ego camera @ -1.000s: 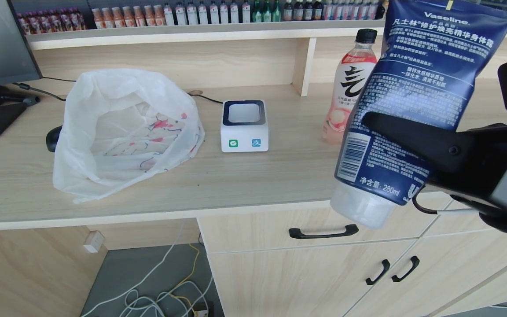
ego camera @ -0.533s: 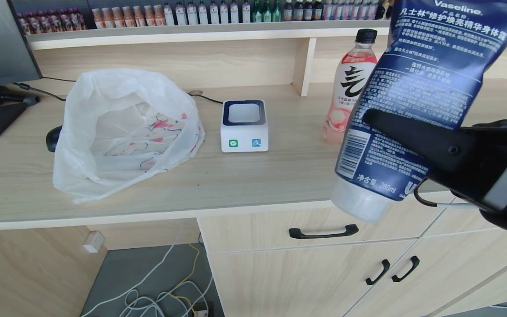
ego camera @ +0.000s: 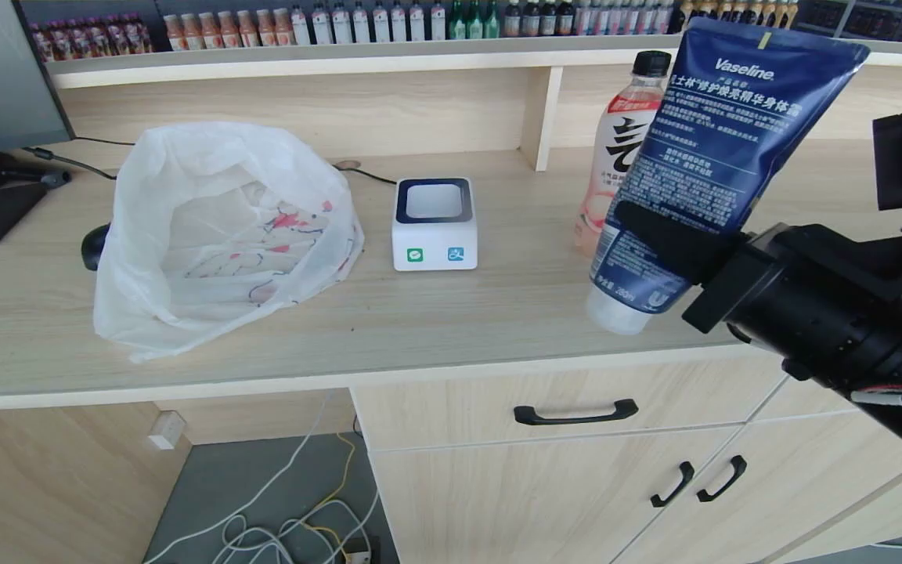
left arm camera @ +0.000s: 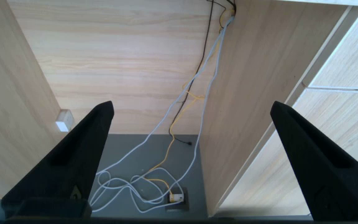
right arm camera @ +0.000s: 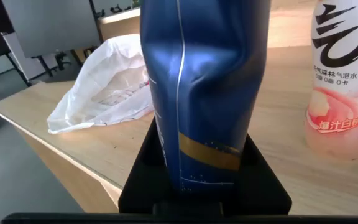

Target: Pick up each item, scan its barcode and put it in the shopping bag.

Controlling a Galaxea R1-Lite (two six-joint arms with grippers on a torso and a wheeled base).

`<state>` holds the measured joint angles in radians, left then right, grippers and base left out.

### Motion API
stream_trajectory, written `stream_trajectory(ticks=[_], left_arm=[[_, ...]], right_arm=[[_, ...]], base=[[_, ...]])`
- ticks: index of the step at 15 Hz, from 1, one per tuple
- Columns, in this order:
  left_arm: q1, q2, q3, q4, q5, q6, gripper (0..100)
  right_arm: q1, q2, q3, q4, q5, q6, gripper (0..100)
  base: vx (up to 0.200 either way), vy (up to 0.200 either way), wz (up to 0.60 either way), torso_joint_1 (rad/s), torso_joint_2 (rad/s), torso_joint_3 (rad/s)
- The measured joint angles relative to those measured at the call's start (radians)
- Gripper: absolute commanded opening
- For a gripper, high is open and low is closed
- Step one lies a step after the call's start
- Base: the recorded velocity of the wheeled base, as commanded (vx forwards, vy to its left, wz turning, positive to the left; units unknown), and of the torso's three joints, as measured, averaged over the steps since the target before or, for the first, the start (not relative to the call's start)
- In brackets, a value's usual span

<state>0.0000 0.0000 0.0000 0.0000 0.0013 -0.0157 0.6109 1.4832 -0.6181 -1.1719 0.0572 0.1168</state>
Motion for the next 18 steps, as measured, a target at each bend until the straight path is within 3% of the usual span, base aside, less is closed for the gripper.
stream_trajectory(ticks=[4,7,18], left_arm=[[0.000,0.000,0.000,0.000,0.000,0.000,100],[0.000,0.000,0.000,0.000,0.000,0.000,100],[-0.002,0.000,0.000,0.000,0.000,0.003,100]], right_arm=[[0.032,0.017,-0.027,0.000,-0.218,-0.161,0],[0.065,0.032,-0.065,-0.002,-0.308,-0.260,0],[0.086,0.034,-0.063,-0.006,-0.303,-0.257,0]], base=[[0.000,0.000,0.00,0.000,0.00,0.000],[0.000,0.000,0.00,0.000,0.00,0.000],[0.000,0.000,0.00,0.000,0.00,0.000]])
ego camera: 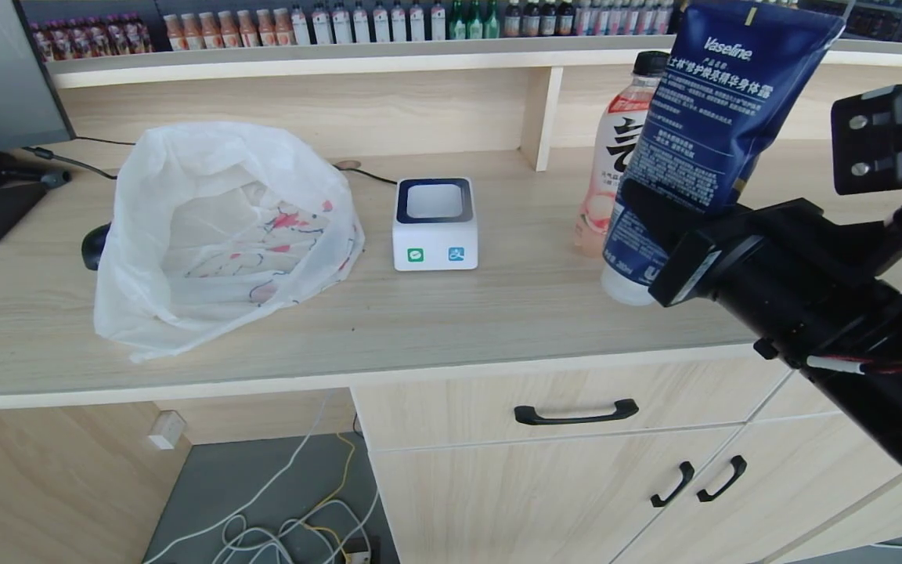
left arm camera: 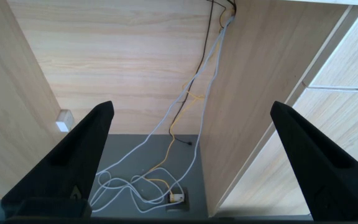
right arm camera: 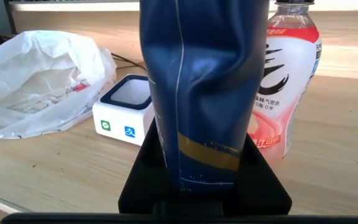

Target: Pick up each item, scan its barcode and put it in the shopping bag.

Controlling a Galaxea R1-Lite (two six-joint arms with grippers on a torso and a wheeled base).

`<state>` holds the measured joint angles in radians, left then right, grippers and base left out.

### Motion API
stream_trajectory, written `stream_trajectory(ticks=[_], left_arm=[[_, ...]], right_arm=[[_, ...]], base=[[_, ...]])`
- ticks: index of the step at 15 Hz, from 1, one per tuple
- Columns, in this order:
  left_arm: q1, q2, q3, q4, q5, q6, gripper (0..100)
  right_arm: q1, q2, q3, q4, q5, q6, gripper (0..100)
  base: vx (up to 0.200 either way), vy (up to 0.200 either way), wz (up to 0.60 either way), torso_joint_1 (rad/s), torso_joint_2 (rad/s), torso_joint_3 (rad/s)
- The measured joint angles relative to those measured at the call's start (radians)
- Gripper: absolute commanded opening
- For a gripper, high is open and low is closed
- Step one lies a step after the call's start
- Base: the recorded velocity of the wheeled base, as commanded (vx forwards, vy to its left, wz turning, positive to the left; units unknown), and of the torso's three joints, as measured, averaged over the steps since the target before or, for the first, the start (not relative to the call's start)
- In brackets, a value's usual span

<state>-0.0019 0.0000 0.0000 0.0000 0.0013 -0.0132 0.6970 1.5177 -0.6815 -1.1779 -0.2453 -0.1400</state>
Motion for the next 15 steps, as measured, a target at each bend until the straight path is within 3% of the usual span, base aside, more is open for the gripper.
stream_trajectory(ticks=[5,15], left_arm=[[0.000,0.000,0.000,0.000,0.000,0.000,100],[0.000,0.000,0.000,0.002,0.000,-0.002,100]], right_arm=[[-0.001,0.007,0.000,0.001,0.035,0.014,0],[-0.001,0.021,-0.014,0.002,0.037,0.016,0]], base=[[0.000,0.000,0.00,0.000,0.00,0.000],[0.000,0.200,0.00,0.003,0.00,0.004]])
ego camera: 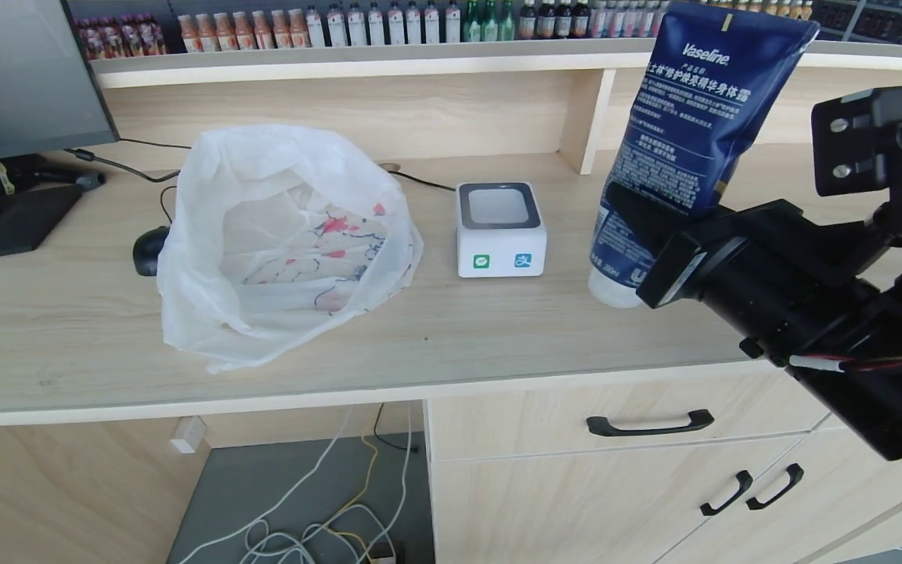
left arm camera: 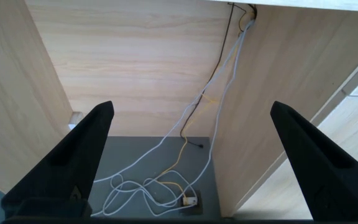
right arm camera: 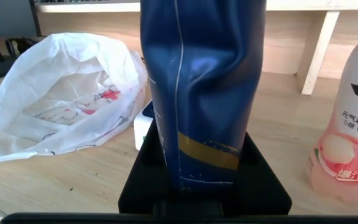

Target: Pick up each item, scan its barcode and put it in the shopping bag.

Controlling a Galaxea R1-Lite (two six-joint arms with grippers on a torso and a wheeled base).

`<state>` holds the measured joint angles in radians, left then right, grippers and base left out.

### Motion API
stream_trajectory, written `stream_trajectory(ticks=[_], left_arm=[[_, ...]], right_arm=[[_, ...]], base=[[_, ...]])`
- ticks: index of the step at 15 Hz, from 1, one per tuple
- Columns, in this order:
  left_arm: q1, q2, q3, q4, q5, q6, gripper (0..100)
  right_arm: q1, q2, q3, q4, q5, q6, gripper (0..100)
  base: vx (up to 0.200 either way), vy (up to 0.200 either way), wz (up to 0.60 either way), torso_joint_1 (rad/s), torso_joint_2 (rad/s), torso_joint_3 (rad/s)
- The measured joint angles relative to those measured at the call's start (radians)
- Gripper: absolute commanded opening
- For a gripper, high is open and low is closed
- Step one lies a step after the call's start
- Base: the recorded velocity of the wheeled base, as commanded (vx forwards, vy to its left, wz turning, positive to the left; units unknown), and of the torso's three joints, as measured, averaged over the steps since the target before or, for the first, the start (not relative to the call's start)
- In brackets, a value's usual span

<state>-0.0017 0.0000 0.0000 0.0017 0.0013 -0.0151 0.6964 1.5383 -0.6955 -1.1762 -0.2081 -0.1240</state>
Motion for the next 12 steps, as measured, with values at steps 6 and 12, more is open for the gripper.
stream_trajectory(ticks=[6,12], left_arm=[[0.000,0.000,0.000,-0.001,0.000,-0.001,100],[0.001,0.000,0.000,-0.002,0.000,-0.001,100]], right_arm=[[-0.002,-0.001,0.000,-0.001,-0.006,-0.003,0],[-0.007,-0.004,-0.003,-0.004,-0.010,-0.024,0]], base=[[0.000,0.167,0.00,0.000,0.00,-0.001],[0.000,0.000,0.00,0.000,0.00,0.000]])
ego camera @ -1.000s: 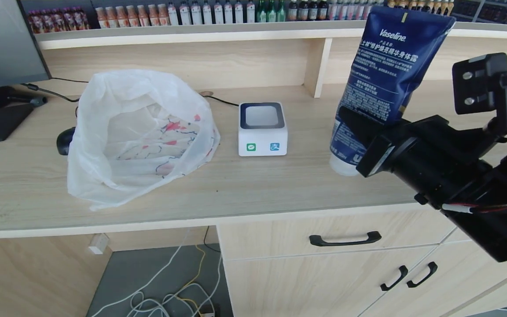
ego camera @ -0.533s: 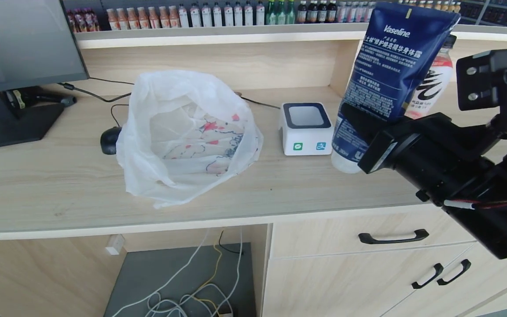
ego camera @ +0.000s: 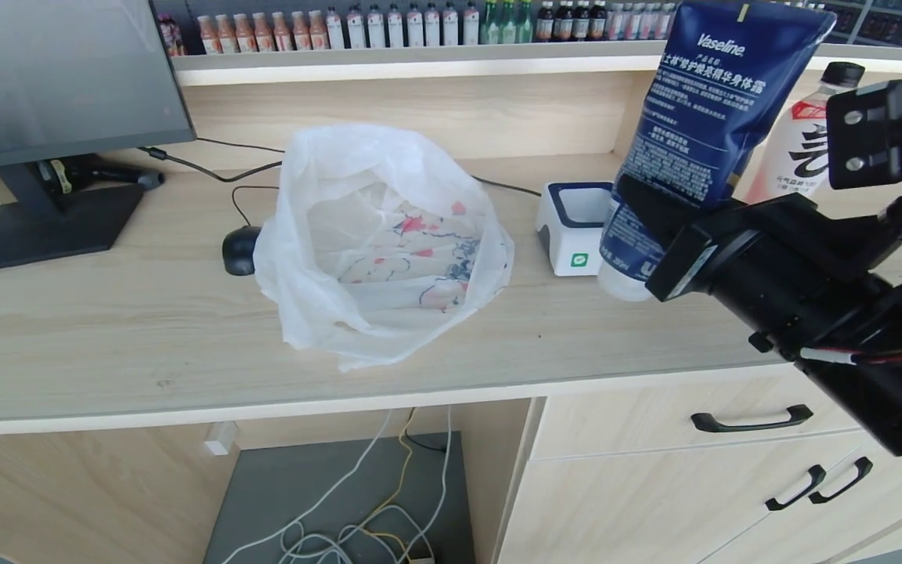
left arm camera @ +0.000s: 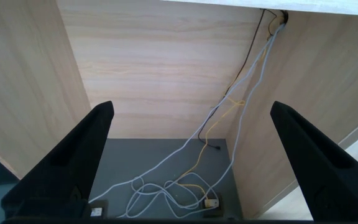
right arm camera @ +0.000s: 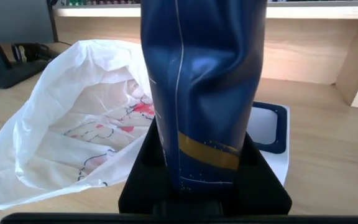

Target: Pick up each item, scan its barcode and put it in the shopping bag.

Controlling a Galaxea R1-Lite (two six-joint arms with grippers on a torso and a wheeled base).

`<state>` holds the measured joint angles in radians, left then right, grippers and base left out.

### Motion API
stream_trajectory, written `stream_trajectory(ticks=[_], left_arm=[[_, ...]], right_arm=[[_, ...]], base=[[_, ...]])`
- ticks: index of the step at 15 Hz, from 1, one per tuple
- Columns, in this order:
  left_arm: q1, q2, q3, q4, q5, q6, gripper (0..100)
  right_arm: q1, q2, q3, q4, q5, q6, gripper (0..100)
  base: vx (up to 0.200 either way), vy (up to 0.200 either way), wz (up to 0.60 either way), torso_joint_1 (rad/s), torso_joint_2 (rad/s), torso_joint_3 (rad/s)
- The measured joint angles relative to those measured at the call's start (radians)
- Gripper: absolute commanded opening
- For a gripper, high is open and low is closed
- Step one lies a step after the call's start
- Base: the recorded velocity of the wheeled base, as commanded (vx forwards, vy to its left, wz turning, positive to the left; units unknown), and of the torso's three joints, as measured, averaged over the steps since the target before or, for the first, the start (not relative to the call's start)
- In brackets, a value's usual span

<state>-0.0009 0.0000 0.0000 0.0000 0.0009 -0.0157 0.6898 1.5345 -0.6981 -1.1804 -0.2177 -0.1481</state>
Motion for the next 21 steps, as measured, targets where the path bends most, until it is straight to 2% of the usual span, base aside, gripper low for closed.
stream_trajectory(ticks=[4,10,13,17,21], left_arm=[[0.000,0.000,0.000,0.000,0.000,0.000,100],[-0.001,0.000,0.000,0.000,0.000,0.000,100],[-0.001,0.000,0.000,0.000,0.000,0.000,100],[-0.001,0.000,0.000,0.000,0.000,0.000,100],[0.000,0.000,0.000,0.000,0.000,0.000,100]], right_arm=[[-0.015,0.001,-0.039,0.004,-0.017,-0.025,0],[-0.163,0.020,-0.115,0.041,-0.025,-0.047,0],[-0.255,0.067,-0.282,0.193,0.064,-0.047,0],[-0.302,0.171,-0.561,0.328,0.094,-0.089,0],[-0.308,0.249,-0.648,0.346,0.099,-0.225,0]], base=[[0.000,0.000,0.00,0.000,0.00,0.000],[0.000,0.000,0.00,0.000,0.00,0.000],[0.000,0.000,0.00,0.000,0.00,0.000],[0.000,0.000,0.00,0.000,0.00,0.000],[0.000,0.000,0.00,0.000,0.00,0.000]])
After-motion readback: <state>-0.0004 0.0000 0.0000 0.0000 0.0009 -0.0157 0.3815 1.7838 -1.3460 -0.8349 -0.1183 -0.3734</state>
